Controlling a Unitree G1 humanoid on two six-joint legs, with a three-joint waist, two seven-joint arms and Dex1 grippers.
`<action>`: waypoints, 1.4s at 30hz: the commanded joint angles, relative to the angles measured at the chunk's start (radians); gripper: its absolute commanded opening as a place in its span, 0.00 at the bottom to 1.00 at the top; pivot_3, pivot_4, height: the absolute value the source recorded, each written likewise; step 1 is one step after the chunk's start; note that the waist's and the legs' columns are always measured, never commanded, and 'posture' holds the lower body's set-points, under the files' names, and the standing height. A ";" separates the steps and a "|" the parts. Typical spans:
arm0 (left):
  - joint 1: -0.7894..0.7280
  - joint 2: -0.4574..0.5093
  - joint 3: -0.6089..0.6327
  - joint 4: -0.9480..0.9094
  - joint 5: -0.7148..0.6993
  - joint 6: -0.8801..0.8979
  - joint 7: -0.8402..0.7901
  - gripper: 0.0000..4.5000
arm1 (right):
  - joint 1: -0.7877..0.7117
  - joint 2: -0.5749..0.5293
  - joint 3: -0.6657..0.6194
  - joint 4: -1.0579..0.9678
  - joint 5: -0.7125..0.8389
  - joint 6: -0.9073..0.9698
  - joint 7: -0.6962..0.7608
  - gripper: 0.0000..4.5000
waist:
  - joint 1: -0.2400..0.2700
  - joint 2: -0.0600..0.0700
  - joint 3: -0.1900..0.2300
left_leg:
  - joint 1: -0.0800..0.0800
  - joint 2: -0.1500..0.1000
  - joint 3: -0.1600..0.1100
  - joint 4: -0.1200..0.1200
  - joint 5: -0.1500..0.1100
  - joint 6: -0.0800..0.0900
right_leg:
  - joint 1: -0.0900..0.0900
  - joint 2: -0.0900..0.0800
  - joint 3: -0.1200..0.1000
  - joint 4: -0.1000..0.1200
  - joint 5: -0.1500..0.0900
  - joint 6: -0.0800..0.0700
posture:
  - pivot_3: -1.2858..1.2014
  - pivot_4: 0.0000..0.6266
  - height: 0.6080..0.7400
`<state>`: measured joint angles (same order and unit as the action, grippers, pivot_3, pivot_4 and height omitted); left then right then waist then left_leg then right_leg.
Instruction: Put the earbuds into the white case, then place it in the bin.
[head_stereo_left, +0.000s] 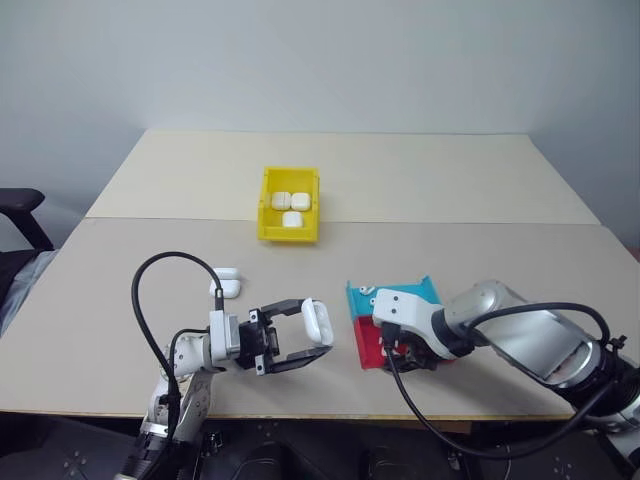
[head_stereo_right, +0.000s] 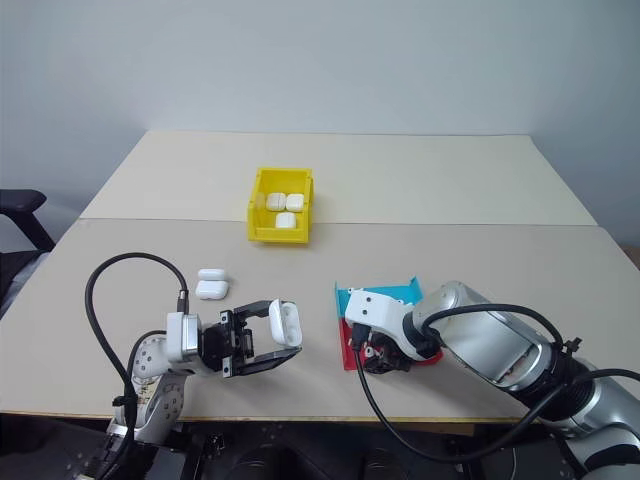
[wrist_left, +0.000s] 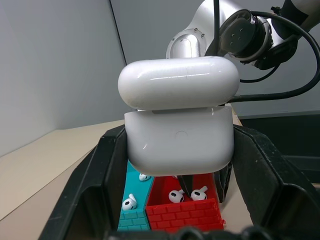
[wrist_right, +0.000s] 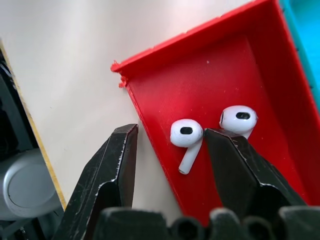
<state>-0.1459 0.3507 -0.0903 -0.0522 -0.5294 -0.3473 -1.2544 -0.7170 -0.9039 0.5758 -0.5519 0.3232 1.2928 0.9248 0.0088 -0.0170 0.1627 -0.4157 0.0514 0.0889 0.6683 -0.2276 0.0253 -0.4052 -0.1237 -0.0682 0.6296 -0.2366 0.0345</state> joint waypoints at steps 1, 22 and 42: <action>0.003 -0.002 -0.005 -0.044 0.002 -0.009 0.010 0.62 | -0.022 -0.007 -0.040 0.009 0.015 0.002 -0.001 0.57 | 0.000 0.000 0.000 | 0.000 0.000 0.000 0.000 0.000 0.000 | 0.000 0.000 0.000 0.000 0.000 0.000 | 0.52 0.24 1.00; 0.008 0.011 -0.011 -0.060 0.027 -0.005 0.040 0.62 | -0.008 -0.018 0.014 0.018 -0.006 -0.048 -0.022 0.57 | 0.000 0.000 0.000 | 0.000 0.000 0.000 0.000 0.000 0.000 | 0.000 0.000 0.000 0.000 0.000 0.000 | 0.52 0.24 1.00; 0.002 0.013 -0.016 -0.063 0.040 0.000 0.069 0.62 | 0.004 -0.010 0.031 0.024 -0.029 -0.069 -0.030 0.44 | 0.000 0.000 0.000 | 0.000 0.000 0.000 0.000 0.000 0.000 | 0.000 0.000 0.000 0.000 0.000 0.000 | 0.52 0.24 1.00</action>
<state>-0.1417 0.3609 -0.1024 -0.0771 -0.4899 -0.3429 -1.1903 -0.7110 -0.9133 0.6123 -0.5206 0.3000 1.2393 0.9000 0.0089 -0.0169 0.1627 -0.4159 0.0515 0.0890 0.6682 -0.2277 0.0254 -0.4055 -0.1237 -0.0682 0.6295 -0.2367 0.0345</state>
